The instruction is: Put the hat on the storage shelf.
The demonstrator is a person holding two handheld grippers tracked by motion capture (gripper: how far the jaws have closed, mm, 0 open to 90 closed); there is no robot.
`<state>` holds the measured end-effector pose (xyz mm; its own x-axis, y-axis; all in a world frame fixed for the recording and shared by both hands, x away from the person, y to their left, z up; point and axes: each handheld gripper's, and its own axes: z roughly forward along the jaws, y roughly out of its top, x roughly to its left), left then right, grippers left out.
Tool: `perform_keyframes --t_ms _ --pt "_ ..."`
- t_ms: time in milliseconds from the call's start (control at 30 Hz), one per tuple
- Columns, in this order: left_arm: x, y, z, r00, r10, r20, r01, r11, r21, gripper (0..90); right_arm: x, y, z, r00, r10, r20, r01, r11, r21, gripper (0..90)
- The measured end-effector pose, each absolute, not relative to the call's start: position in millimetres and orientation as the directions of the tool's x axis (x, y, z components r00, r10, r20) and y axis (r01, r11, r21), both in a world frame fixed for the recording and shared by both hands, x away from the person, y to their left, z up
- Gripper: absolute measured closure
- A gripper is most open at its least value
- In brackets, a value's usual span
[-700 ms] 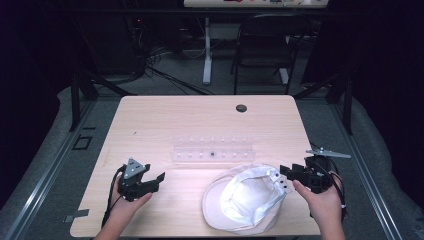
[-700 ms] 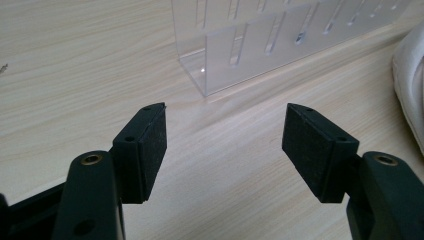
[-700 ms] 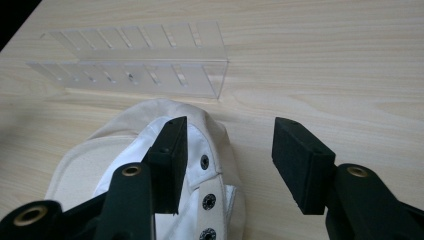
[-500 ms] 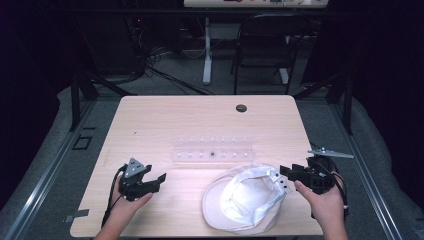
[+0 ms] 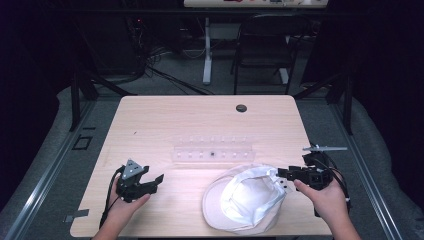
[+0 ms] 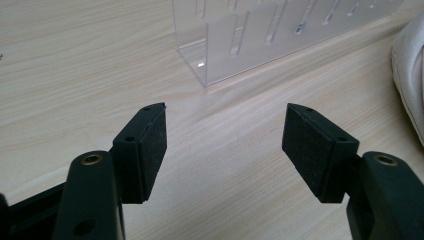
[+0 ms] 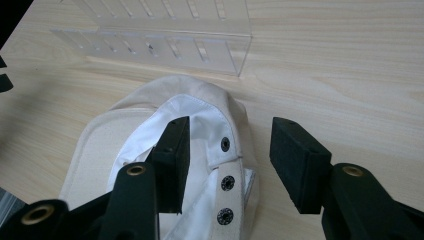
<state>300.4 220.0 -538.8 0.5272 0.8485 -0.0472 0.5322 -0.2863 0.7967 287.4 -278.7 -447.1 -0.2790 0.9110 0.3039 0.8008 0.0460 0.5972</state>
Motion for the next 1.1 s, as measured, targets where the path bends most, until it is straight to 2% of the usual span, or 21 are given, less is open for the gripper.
perform_keyframes --t_ms 133,300,633,1100 --pt "299 223 -539 0.525 0.850 -0.046 0.533 -0.286 0.796 34.4 290 -274 -441 -0.293 0.915 0.278 0.814 0.086 0.575 50.9" --pt "299 227 -538 0.512 0.858 -0.040 0.535 -0.281 0.797 34.4 296 -267 -436 -0.312 0.923 0.225 0.824 0.145 0.547 44.9" --pt "296 229 -542 0.496 0.868 -0.008 0.540 -0.301 0.786 34.4 311 -263 -435 -0.308 0.926 0.220 0.875 0.185 0.447 43.0" --pt "296 229 -543 0.492 0.871 -0.016 0.548 -0.296 0.782 34.4 322 -266 -441 -0.287 0.927 0.242 0.921 0.199 0.334 39.4"
